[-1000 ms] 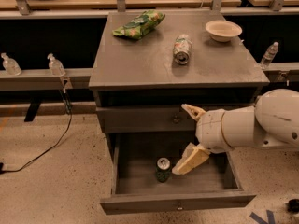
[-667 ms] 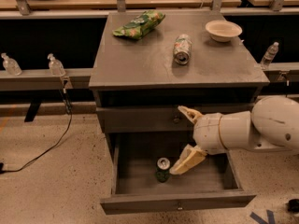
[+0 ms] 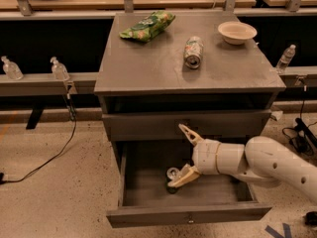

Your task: Pick green can from middle drawer and place on counter

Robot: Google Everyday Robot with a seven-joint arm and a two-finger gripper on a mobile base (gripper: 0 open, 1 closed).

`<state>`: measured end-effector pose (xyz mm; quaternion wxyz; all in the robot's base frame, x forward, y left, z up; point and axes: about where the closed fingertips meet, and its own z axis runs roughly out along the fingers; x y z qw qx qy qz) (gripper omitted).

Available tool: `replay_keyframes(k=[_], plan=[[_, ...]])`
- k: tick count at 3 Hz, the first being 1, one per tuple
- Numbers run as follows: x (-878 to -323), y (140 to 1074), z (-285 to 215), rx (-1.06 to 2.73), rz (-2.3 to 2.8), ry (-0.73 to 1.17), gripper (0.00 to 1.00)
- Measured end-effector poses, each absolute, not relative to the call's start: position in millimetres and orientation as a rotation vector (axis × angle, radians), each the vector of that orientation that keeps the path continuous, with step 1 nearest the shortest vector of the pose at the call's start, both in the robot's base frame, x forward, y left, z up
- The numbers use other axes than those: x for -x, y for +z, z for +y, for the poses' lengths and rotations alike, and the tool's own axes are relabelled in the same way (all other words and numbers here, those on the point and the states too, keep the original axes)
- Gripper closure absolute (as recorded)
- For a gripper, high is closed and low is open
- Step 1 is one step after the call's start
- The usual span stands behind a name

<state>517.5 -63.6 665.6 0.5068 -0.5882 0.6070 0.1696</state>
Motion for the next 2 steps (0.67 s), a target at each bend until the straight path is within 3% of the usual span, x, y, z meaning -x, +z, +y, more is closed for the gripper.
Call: replay_keyframes(k=[2], plan=[[-541,544,-69,1.348,1.530,0.486,0.00]])
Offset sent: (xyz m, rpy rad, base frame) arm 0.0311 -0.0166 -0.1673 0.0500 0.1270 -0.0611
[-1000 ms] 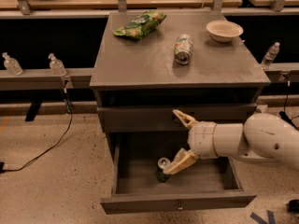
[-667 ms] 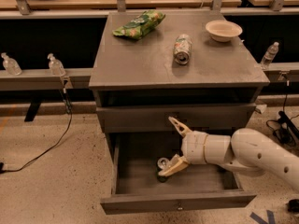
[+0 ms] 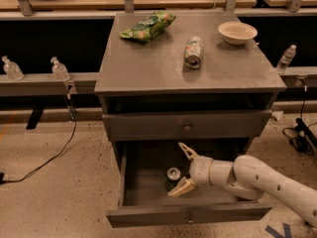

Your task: Pick green can from middle drawer and place on counter

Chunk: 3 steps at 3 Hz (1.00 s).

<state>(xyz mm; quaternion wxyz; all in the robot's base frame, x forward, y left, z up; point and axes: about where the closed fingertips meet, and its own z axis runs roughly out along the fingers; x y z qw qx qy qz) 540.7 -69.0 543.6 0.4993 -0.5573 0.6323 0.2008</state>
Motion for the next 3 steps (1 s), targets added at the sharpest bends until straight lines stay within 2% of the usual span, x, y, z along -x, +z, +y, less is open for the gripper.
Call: replay_keyframes(k=[3], plan=[[-553,466,-63,1.247,1.668,0.577,0.00]])
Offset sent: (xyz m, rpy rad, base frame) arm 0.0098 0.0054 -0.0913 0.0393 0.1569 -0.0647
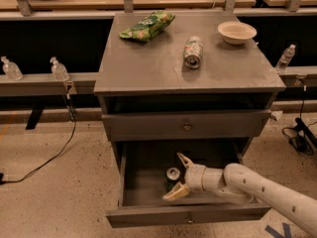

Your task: Pick green can from middle drawer and place on counter

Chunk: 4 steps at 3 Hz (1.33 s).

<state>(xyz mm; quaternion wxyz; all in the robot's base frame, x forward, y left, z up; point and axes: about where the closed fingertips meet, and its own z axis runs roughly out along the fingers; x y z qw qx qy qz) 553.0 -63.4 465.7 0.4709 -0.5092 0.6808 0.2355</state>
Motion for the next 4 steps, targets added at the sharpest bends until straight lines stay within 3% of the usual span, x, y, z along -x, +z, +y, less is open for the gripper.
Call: replay_keyframes(k=[1,3,4], plan=[[-561,448,-67,1.182,1.734,0.587,0.25],[-563,437,-70,1.142,1.758,0.599,0.49],[-563,437,-71,1.132,1.752,0.607,0.67]])
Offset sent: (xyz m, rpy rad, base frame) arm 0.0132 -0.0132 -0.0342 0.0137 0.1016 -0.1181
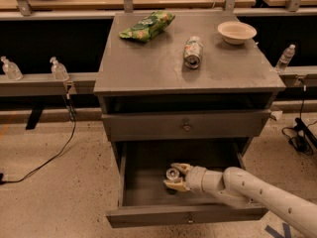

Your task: Pick green can from middle drawer and place on counter

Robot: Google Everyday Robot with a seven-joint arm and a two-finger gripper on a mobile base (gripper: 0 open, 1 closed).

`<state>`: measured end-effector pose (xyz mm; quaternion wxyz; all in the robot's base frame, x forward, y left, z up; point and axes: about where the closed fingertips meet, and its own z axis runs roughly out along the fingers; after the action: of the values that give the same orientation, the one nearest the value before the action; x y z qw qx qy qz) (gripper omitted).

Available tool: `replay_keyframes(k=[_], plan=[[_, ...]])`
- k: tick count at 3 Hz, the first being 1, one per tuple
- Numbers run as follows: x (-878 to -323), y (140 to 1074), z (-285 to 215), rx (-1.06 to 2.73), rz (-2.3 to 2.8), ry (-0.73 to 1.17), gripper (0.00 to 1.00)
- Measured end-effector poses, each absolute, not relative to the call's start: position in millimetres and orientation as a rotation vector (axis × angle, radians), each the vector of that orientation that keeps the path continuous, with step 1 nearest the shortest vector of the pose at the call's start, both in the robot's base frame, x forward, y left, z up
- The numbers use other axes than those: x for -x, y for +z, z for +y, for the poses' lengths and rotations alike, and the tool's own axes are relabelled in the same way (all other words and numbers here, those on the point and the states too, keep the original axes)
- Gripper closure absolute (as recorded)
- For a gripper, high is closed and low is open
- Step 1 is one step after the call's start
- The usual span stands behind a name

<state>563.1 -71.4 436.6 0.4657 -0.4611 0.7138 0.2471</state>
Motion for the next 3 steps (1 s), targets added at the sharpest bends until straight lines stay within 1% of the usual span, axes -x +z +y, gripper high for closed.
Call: replay_keyframes(k=[1,2,3], plan=[[-565,466,-73,1.116,1.696,0.625,0.90],[-562,531,-73,1.135,1.627,0.689,1.00],[-557,607,-79,1.210,1.557,0.703,1.00]])
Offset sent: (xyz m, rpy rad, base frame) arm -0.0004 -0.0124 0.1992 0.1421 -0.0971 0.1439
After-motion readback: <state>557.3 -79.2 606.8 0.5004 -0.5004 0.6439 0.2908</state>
